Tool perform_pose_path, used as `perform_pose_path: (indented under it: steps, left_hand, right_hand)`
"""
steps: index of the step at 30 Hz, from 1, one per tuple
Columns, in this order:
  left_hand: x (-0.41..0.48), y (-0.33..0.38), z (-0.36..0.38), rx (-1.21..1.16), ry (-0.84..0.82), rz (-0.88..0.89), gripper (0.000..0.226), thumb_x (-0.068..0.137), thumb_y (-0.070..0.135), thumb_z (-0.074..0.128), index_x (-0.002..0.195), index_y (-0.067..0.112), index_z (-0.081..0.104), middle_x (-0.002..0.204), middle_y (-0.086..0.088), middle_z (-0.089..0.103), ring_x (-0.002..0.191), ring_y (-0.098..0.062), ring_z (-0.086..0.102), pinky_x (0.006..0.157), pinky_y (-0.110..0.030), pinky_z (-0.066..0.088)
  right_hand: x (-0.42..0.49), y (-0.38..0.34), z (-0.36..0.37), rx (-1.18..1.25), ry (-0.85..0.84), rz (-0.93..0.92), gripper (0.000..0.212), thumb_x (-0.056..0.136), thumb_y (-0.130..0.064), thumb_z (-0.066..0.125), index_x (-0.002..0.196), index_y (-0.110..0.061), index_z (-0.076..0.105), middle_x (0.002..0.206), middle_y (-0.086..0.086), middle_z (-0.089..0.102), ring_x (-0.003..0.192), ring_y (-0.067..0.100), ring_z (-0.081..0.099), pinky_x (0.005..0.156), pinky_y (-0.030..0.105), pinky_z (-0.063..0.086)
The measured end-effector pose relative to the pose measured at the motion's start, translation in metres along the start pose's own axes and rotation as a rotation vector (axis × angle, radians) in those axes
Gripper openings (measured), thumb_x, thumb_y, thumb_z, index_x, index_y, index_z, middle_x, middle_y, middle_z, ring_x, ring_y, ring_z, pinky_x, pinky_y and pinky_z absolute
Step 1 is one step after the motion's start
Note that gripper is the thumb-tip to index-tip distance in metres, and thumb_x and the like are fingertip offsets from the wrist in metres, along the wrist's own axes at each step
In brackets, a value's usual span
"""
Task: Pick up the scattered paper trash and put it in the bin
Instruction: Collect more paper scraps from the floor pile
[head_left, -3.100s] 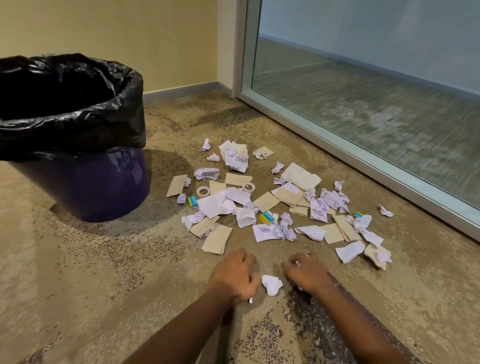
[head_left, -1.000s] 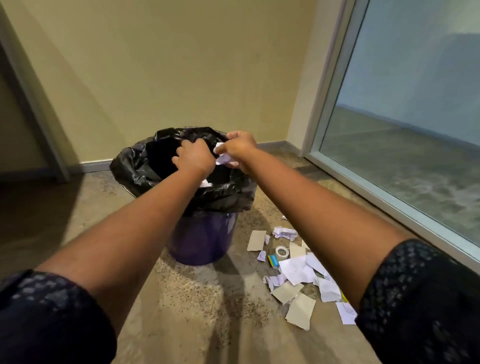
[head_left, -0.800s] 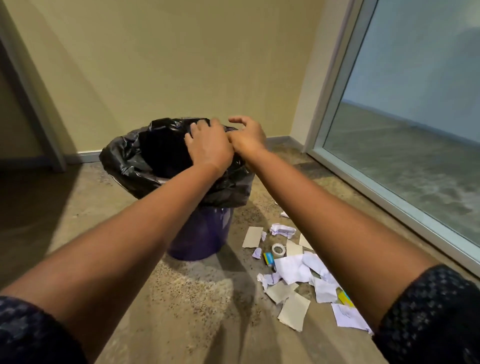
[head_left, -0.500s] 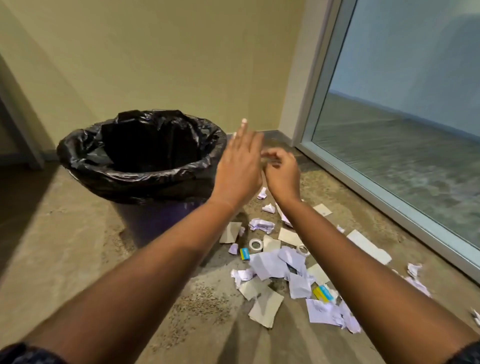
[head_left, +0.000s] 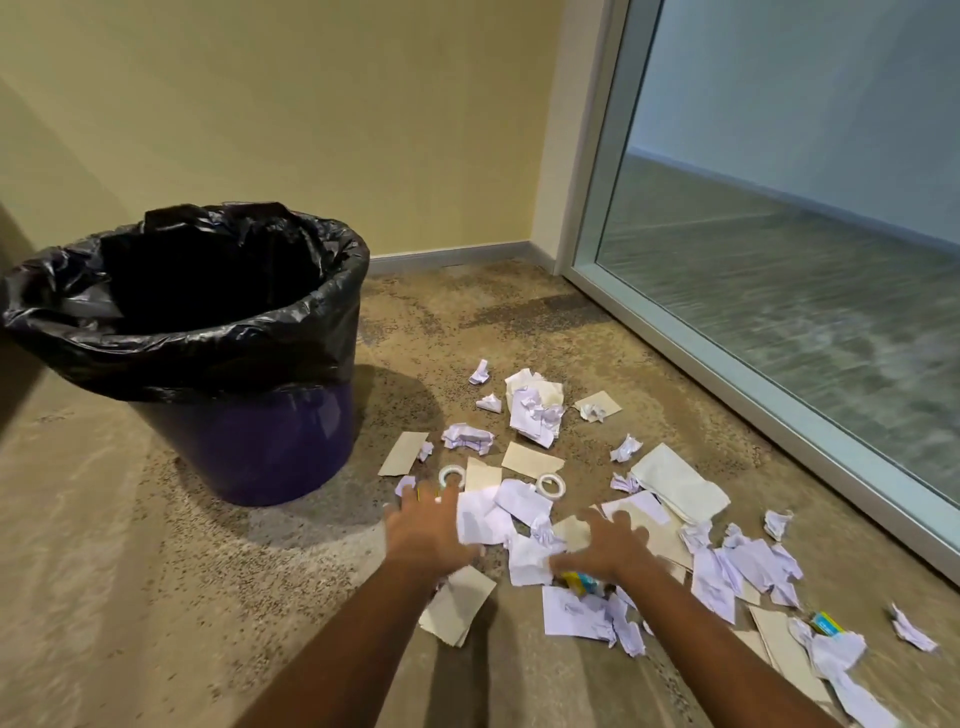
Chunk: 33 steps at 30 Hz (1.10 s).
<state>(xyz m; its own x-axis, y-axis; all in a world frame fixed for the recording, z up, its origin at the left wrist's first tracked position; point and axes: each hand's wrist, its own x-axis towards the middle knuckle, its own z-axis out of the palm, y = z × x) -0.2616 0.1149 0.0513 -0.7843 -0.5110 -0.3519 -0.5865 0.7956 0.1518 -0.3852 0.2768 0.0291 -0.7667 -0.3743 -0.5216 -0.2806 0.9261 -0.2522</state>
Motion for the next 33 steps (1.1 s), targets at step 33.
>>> perform_pose_path:
  steps: [33]
  left_hand:
    - [0.015, -0.012, 0.037, 0.234, -0.033, 0.038, 0.047, 0.1, 0.01, 0.035, 0.146, 0.016, 0.024, 0.142, -0.014, 0.041, 0.131, -0.029, 0.042, 0.101, -0.037, 0.044]
  right_hand:
    - [-0.019, -0.009, 0.037, -0.099, 0.316, -0.256, 0.057, 0.084, 0.002, 0.042, 0.136, -0.019, 0.03, 0.128, 0.015, 0.041, 0.108, 0.031, 0.051, 0.069, 0.031, 0.032]
